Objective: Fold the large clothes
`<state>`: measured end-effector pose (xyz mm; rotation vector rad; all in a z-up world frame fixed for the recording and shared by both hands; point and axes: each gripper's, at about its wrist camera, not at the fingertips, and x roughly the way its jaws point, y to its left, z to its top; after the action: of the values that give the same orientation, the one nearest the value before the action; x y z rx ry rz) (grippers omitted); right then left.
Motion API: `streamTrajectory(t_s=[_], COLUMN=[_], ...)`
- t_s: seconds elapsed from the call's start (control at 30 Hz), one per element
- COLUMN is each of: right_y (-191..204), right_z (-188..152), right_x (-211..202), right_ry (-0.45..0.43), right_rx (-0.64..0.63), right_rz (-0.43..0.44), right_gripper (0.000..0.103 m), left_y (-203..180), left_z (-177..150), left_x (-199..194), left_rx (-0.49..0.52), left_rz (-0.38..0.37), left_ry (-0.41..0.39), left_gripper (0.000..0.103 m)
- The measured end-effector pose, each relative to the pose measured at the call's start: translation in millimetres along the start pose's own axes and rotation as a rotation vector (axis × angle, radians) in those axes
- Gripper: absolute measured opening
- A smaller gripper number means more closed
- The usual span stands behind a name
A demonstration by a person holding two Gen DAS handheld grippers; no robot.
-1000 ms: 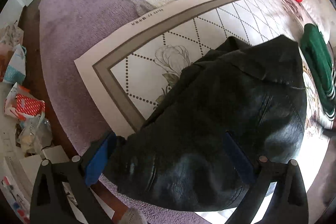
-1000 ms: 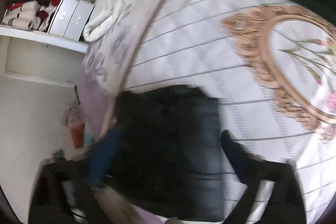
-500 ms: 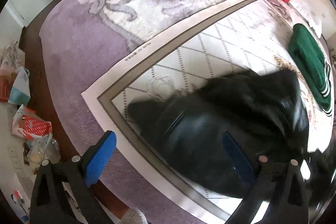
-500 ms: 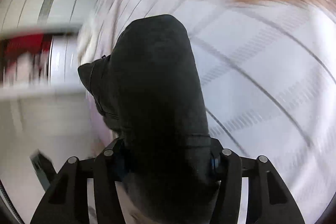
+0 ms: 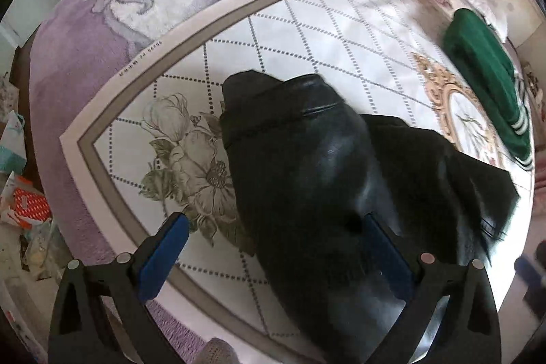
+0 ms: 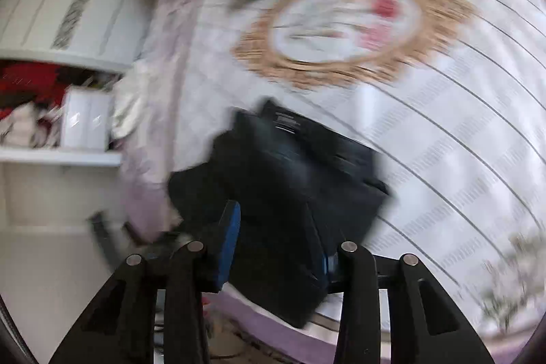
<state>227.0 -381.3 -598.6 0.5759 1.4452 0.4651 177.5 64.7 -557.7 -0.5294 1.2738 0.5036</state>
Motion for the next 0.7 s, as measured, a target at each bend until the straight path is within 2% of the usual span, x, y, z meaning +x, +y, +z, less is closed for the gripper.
streamTrajectory(t_s=[0.03,0.07,0.13,0.2,0.23,0.3,0.4,0.43,0.47,0.53,0.6,0.67,0.7], right_y=[15,18,28,17,10,9,21,22,20,19,18,11,7], right_z=[13,25,43,48,52,58,61,57,60,64,63,52,42], right_x=[18,30,65,88,105,122,127,123,120,108,86,64,57], right_ry=[0.052,0.077,0.105,0.103,0.109,0.077,0.084,0.095,0.113,0.14,0.131,0.082,0.067], right_rx=[-0.035,-0.065,-0.13,-0.124,-0.102,-0.05,-0.074,-0.062,-0.039,-0.003,0.009,-0.003,-0.012], right_rz=[0.054,0.042,-0.029,-0.196,-0.288,-0.315,-0.375,-0.361,-0.314,-0.208,-0.152,-0.136,-0.171], right_gripper=[0.041,0.041,0.04,0.011,0.0,0.0,0.0,0.001,0.008,0.016,0.021,0.037,0.053], left_y=[2,5,20,31,35,41,45,46,46,46,43,47,51], left_z=[1,2,2,2,2,0,-1,1,5,16,32,41,44], left_x=[7,19,37,42,42,36,15,7,-2,-3,17,48,57], left_rx=[0.001,0.002,-0.064,-0.109,-0.121,-0.124,-0.117,-0.116,-0.117,-0.105,-0.075,-0.098,-0.126], left_rz=[0.024,0.042,-0.008,-0.054,-0.069,-0.065,-0.028,-0.027,-0.032,-0.021,0.047,0.079,0.06], left_ry=[0.015,0.056,0.135,0.155,0.16,0.153,0.118,0.095,0.07,0.05,0.051,0.116,0.147], left_gripper=[0.103,0.103,0.103,0.103,0.103,0.103,0.103,0.103,0.103,0.103,0.103,0.103,0.103])
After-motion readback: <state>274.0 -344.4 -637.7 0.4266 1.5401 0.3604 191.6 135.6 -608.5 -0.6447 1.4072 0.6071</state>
